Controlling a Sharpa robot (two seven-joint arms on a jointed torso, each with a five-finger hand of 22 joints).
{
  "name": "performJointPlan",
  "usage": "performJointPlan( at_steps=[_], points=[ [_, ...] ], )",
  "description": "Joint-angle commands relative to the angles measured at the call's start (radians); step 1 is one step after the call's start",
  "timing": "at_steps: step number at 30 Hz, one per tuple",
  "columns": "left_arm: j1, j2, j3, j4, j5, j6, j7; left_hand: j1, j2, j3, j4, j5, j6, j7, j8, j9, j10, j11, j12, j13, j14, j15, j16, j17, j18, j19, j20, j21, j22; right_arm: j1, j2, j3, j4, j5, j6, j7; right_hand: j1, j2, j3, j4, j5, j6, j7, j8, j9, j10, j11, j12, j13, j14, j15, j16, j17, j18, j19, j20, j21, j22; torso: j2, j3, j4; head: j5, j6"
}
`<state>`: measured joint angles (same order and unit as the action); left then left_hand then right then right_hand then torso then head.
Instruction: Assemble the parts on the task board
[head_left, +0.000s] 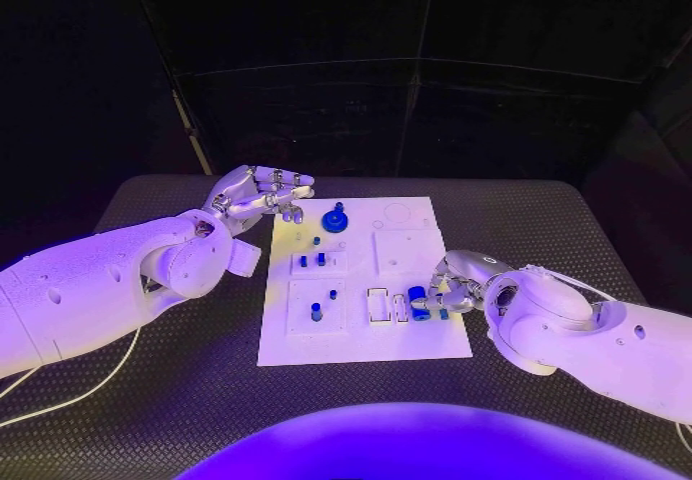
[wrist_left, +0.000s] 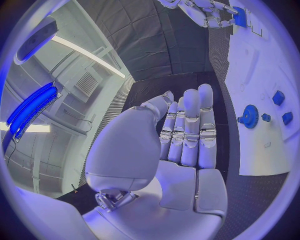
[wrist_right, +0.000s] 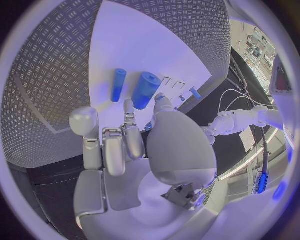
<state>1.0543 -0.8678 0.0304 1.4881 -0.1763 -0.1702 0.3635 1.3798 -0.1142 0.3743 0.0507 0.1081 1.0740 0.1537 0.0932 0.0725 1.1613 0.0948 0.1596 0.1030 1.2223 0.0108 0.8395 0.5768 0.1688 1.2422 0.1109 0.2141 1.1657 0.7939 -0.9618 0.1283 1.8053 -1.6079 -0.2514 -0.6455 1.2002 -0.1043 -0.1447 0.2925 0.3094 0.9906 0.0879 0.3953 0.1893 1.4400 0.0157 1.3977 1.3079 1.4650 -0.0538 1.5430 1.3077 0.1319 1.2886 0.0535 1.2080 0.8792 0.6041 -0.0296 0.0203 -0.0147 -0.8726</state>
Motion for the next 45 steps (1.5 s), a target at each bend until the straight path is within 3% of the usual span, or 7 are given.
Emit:
performJointPlan(
  at_steps=[1, 13, 18, 23, 29, 36, 45],
  points=[
    [0.001, 0.000, 0.001, 0.002, 0.007, 0.007, 0.007, -0.003, 0.008, -0.004, -0.001, -0.004, -0.002, 0.003, -0.004, -0.001, -0.007, -0.004, 0.006, 0.002, -0.007, 0.001, -0.004, -0.002, 0.013, 0.000, 0.003, -0.005, -0.001, -0.001, 0.012, 0.001, -0.008, -0.046, 0.014, -0.003, 0.007, 0.005, -0.007, -0.001, 0.005, -0.004, -0.002, 0.006, 0.002, 0.002, -0.007, 0.006, 0.025, 0.094, -0.004, 0.004, 0.207, -0.008, 0.005, -0.003, 0.006, 0.002, 0.000, -0.0003, 0.0002, 0.001, 0.000],
    [0.001, -0.003, 0.001, 0.004, 0.007, 0.003, 0.008, -0.003, 0.008, -0.004, -0.001, -0.004, -0.002, 0.003, -0.004, -0.001, -0.007, -0.004, 0.006, 0.002, -0.007, 0.001, -0.004, -0.002, 0.013, 0.000, 0.003, -0.005, -0.001, -0.033, 0.048, 0.001, -0.035, -0.077, -0.007, -0.003, 0.048, 0.037, -0.006, -0.004, 0.073, -0.007, -0.008, 0.045, 0.026, 0.009, -0.012, 0.011, 0.041, 0.095, -0.009, 0.006, 0.211, -0.009, 0.008, -0.007, 0.011, 0.010, 0.001, -0.0012, 0.0015, 0.003, 0.000],
    [0.001, -0.003, 0.001, 0.005, 0.007, 0.003, 0.009, -0.003, 0.008, -0.004, -0.002, -0.004, -0.001, 0.003, -0.004, -0.001, -0.007, -0.004, 0.007, 0.002, -0.007, 0.001, -0.004, -0.002, 0.013, 0.001, 0.003, -0.005, -0.002, -0.037, 0.047, 0.001, -0.026, -0.054, -0.096, 0.027, 0.062, 0.062, -0.006, -0.004, 0.190, 0.017, -0.022, 0.071, 0.045, 0.039, -0.025, 0.044, 0.089, 0.101, -0.018, 0.018, 0.240, -0.016, 0.028, -0.014, 0.036, 0.052, 0.002, -0.0015, 0.0021, 0.002, 0.000],
    [0.001, -0.004, 0.001, 0.005, 0.007, 0.003, 0.009, -0.003, 0.008, -0.004, -0.002, -0.004, -0.001, 0.003, -0.004, -0.001, -0.007, -0.004, 0.007, 0.002, -0.007, 0.001, -0.004, -0.002, 0.013, 0.001, 0.003, -0.005, -0.002, -0.038, 0.033, 0.001, -0.002, -0.037, -0.205, 0.060, 0.079, 0.075, -0.005, -0.006, 0.218, 0.029, -0.032, 0.084, 0.060, 0.051, -0.034, 0.056, 0.108, 0.103, -0.026, 0.022, 0.249, -0.018, 0.035, -0.021, 0.045, 0.065, 0.002, -0.0001, 0.0031, 0.004, 0.000],
    [0.001, -0.003, 0.001, 0.004, 0.007, 0.003, 0.009, -0.003, 0.008, -0.004, -0.002, -0.004, -0.001, 0.003, -0.004, -0.001, -0.007, -0.004, 0.007, 0.002, -0.007, 0.001, -0.004, -0.002, 0.013, 0.001, 0.003, -0.005, -0.002, -0.038, 0.013, 0.001, 0.034, -0.008, -0.304, 0.112, 0.089, 0.084, -0.002, -0.006, 0.236, 0.029, -0.035, 0.086, 0.067, 0.055, -0.037, 0.061, 0.116, 0.104, -0.029, 0.024, 0.254, -0.019, 0.037, -0.025, 0.049, 0.072, 0.000, -0.0041, 0.0027, 0.001, 0.000],
    [0.001, 0.000, 0.001, 0.002, 0.007, 0.004, 0.008, -0.003, 0.008, -0.004, -0.002, -0.004, -0.001, 0.003, -0.004, -0.001, -0.007, -0.004, 0.007, 0.002, -0.007, 0.001, -0.003, -0.002, 0.013, 0.001, 0.003, -0.005, -0.002, -0.038, 0.035, 0.001, 0.037, 0.029, -0.242, 0.114, 0.083, 0.085, -0.006, -0.003, 0.234, 0.027, -0.033, 0.084, 0.068, 0.053, -0.036, 0.058, 0.113, 0.104, -0.029, 0.023, 0.252, -0.018, 0.035, -0.025, 0.046, 0.066, 0.004, -0.0020, 0.0039, 0.001, 0.000],
    [0.001, 0.005, 0.001, 0.001, 0.007, 0.007, 0.006, -0.004, 0.008, -0.005, -0.002, -0.005, -0.002, 0.004, -0.004, -0.001, -0.008, -0.003, 0.007, 0.002, -0.007, 0.001, -0.003, -0.002, 0.013, 0.001, 0.003, -0.006, -0.003, -0.038, 0.090, 0.001, 0.002, 0.053, -0.134, 0.102, -0.006, 0.101, -0.048, 0.001, 0.166, 0.029, -0.033, 0.082, 0.082, 0.051, -0.034, 0.049, 0.108, 0.103, -0.027, 0.022, 0.249, -0.018, 0.030, -0.023, 0.044, 0.063, 0.005, -0.0026, 0.0061, -0.001, 0.000]
  ],
)
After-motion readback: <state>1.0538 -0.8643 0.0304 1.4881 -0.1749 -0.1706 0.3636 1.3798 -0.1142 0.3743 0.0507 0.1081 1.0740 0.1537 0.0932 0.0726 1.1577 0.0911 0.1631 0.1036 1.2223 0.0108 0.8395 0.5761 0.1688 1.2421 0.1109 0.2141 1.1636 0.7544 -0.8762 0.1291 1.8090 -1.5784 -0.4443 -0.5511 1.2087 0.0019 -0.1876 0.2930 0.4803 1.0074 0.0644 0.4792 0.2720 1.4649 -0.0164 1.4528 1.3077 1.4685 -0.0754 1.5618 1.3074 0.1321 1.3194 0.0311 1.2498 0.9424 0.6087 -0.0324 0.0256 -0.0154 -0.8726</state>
